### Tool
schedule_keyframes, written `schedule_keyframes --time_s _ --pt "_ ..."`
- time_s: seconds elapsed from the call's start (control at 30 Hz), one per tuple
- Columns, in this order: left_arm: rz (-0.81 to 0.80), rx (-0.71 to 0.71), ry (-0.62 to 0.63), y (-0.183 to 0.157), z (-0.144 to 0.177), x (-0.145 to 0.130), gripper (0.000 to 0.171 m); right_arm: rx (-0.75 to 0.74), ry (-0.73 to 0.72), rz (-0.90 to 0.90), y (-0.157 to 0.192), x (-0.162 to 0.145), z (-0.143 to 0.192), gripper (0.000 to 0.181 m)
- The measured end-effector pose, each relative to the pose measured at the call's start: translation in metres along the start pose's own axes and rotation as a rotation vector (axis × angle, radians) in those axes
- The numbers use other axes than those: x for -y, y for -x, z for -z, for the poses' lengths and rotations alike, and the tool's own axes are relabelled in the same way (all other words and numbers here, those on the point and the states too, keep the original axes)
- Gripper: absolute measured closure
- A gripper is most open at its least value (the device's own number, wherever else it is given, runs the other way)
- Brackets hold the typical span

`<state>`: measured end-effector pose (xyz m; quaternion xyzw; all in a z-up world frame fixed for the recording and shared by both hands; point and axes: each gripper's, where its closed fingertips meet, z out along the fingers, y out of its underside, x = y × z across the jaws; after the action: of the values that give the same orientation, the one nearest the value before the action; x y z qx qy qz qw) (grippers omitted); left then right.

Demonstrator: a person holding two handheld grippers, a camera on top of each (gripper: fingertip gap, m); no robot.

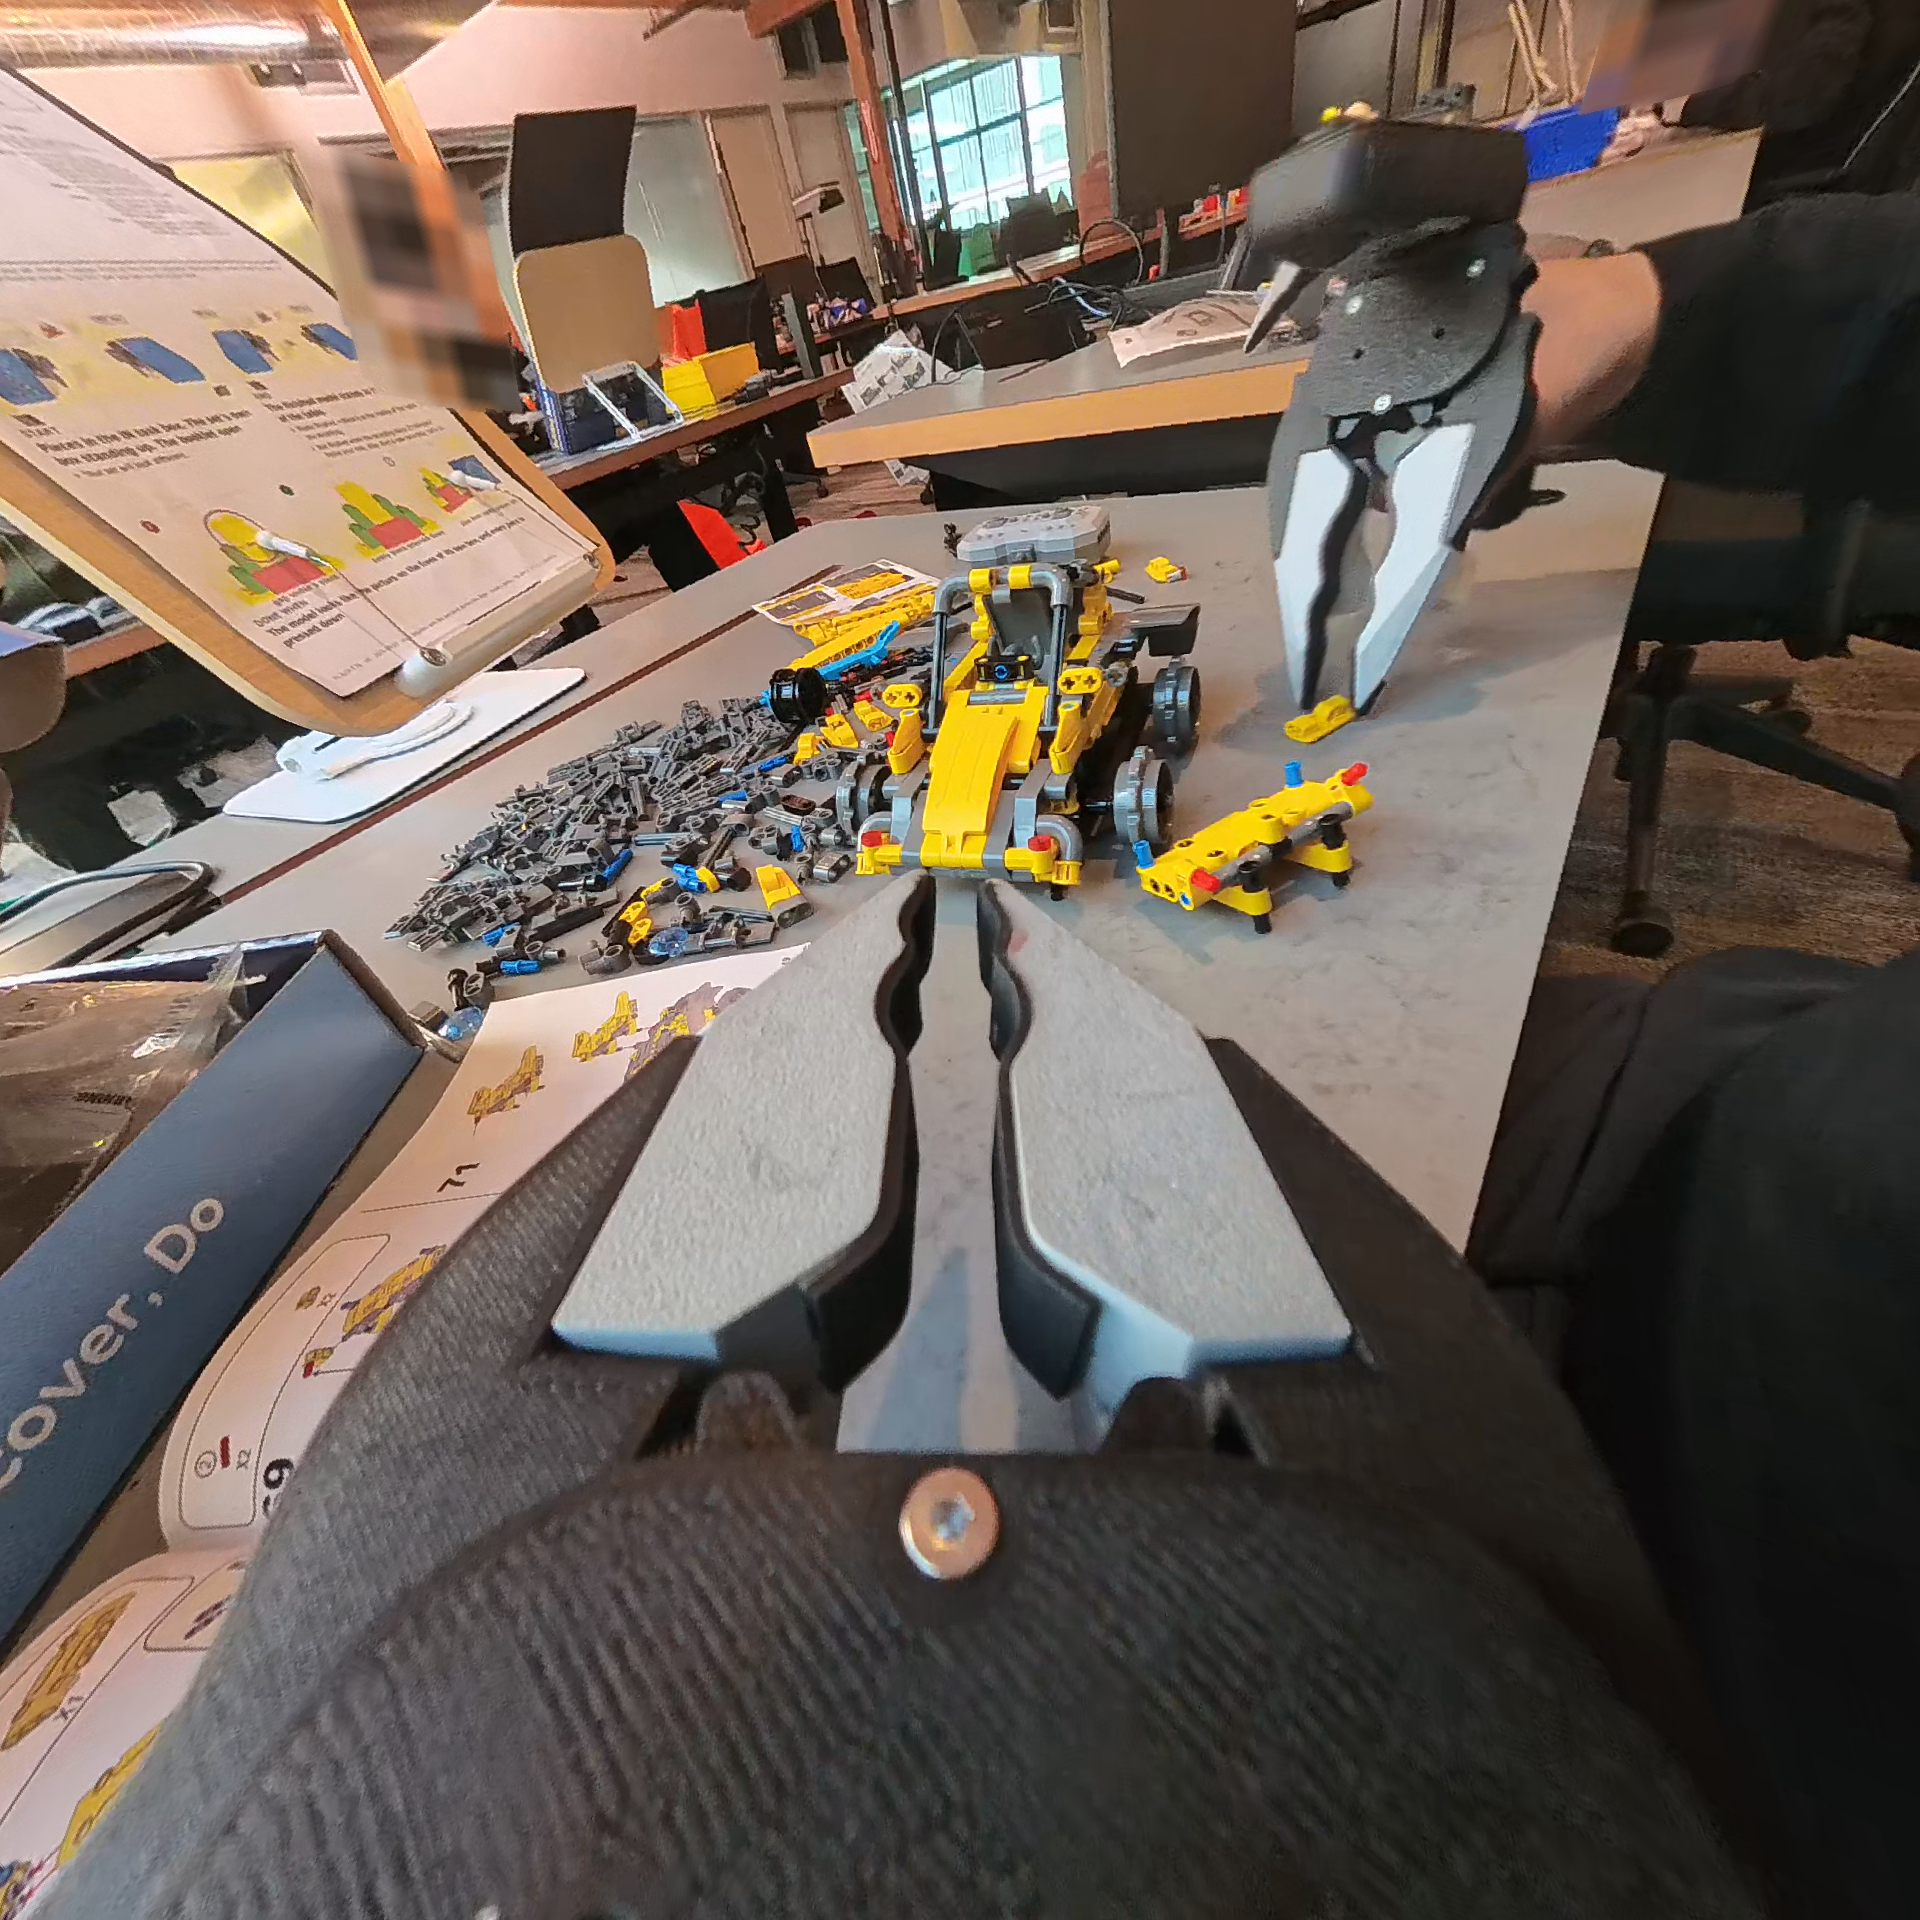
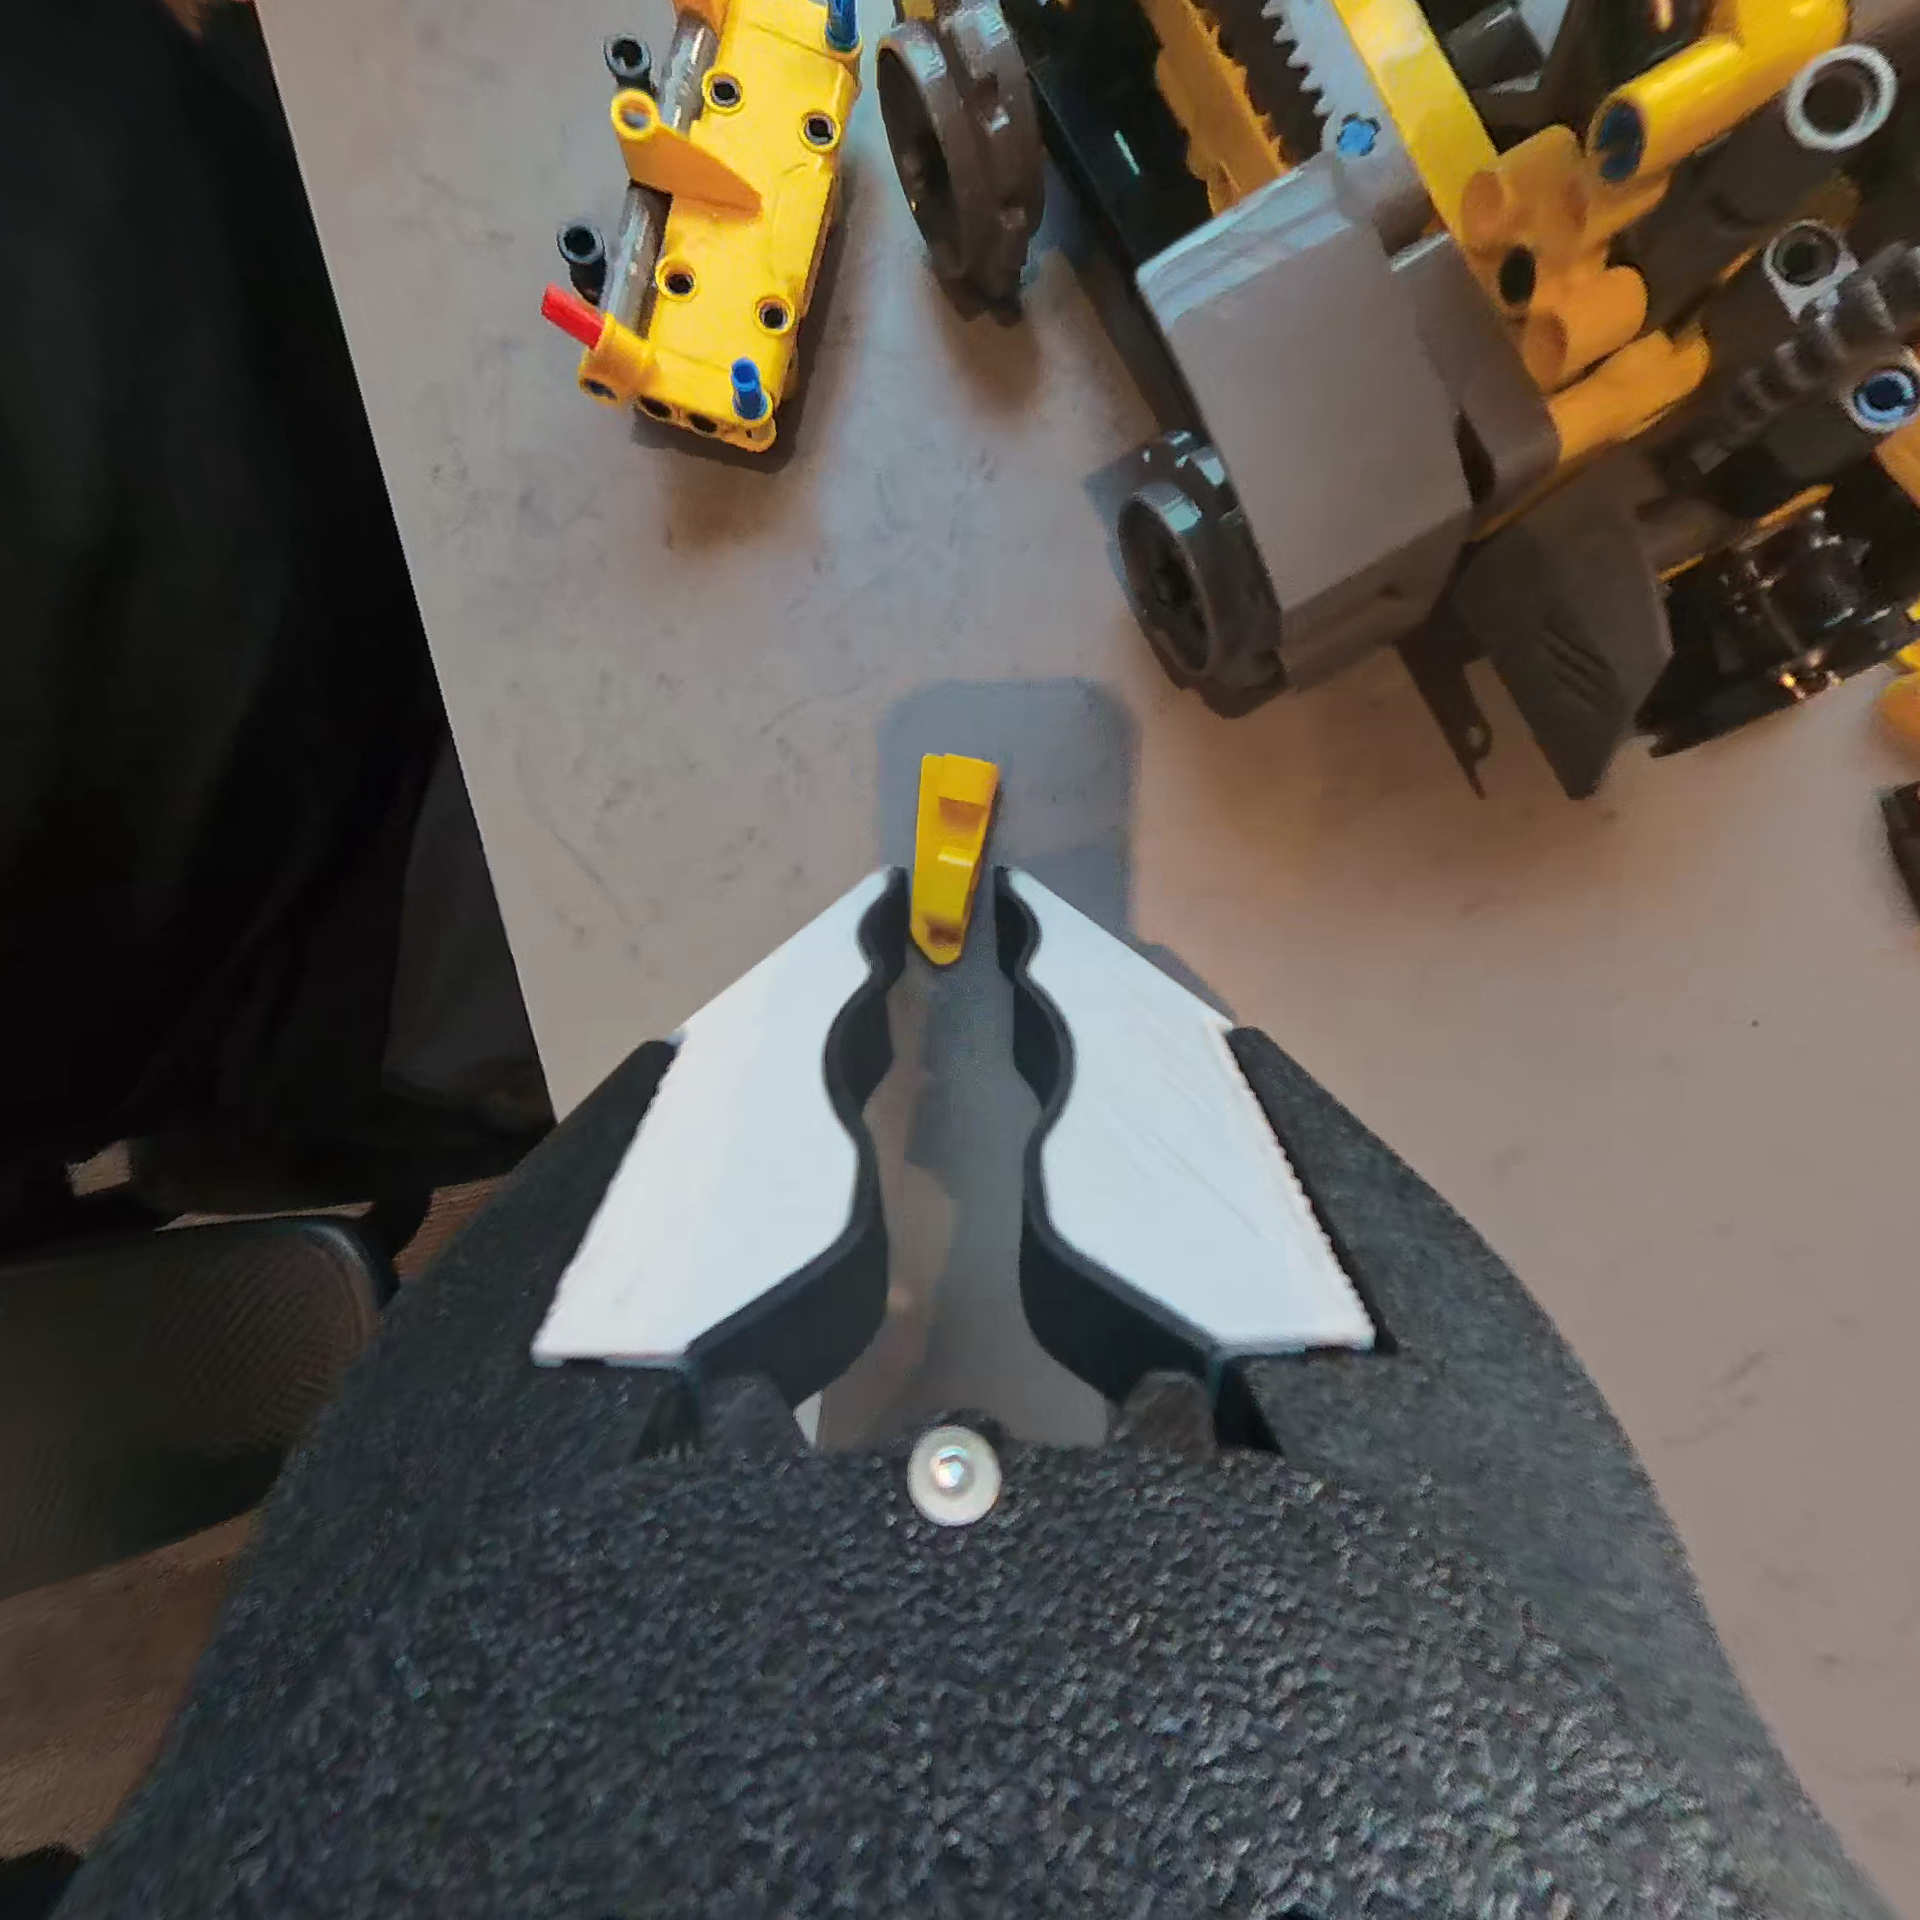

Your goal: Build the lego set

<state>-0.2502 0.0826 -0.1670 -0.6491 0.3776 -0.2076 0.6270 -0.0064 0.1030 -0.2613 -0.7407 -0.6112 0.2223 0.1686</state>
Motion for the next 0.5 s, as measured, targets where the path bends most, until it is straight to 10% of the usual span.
schedule_keyframes --time_s 0.5 --pt "0.019 0.015 0.043 0.004 -0.004 -0.006 0.164 -0.100 -0.583 -0.022 -0.068 0.081 0.071 0.145"
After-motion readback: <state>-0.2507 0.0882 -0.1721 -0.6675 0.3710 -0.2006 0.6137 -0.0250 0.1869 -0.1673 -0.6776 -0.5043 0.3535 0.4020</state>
